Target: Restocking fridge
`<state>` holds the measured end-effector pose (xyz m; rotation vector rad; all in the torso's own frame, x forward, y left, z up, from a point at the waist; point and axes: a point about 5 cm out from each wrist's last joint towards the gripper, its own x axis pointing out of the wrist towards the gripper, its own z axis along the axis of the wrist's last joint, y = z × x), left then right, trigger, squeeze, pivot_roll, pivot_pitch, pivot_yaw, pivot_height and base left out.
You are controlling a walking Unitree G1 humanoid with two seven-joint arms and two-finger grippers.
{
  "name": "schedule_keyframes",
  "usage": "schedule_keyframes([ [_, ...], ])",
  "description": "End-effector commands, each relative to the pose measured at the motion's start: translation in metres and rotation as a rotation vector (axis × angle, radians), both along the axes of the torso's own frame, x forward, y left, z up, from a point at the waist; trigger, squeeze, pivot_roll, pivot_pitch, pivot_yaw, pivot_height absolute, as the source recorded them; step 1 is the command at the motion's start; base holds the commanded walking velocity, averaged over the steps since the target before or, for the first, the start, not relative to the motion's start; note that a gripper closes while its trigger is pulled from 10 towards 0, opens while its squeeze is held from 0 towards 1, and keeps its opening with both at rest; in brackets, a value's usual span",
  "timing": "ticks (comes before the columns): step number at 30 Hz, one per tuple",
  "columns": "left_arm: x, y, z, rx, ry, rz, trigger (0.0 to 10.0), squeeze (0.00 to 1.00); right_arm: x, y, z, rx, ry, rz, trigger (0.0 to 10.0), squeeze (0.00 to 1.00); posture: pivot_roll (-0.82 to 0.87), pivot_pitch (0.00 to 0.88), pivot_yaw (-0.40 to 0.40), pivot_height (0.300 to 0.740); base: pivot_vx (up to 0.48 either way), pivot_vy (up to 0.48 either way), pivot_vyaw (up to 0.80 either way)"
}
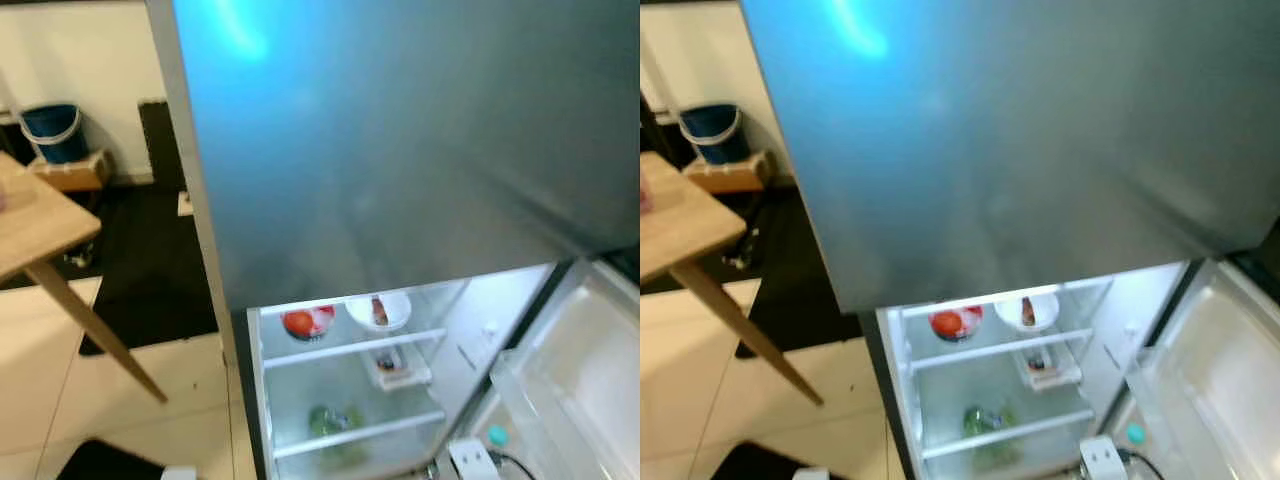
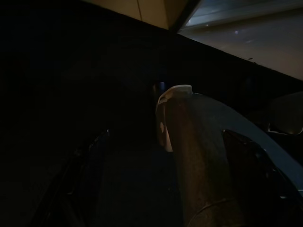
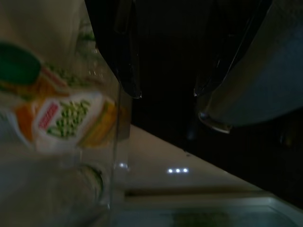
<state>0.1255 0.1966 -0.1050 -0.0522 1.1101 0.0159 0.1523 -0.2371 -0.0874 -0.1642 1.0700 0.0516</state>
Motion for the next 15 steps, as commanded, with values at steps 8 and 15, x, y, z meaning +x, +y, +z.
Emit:
schedule_keyframes([
  [8, -0.014, -0.007, -0.005, -0.012, 0.040, -0.018, 10.0, 0.00, -0.012, 0.003, -0.005, 0.006, 0.035, 0.010, 10.0, 0.00, -0.02, 0.002, -0.032, 0.740, -0.032, 0.000, 0.00],
  [15, -0.012, -0.006, -0.004, -0.009, 0.036, -0.019, 10.0, 0.00, -0.009, 0.000, -0.004, 0.002, 0.033, 0.011, 10.0, 0.00, -0.02, 0.000, -0.030, 0.740, -0.279, 0.000, 0.00],
])
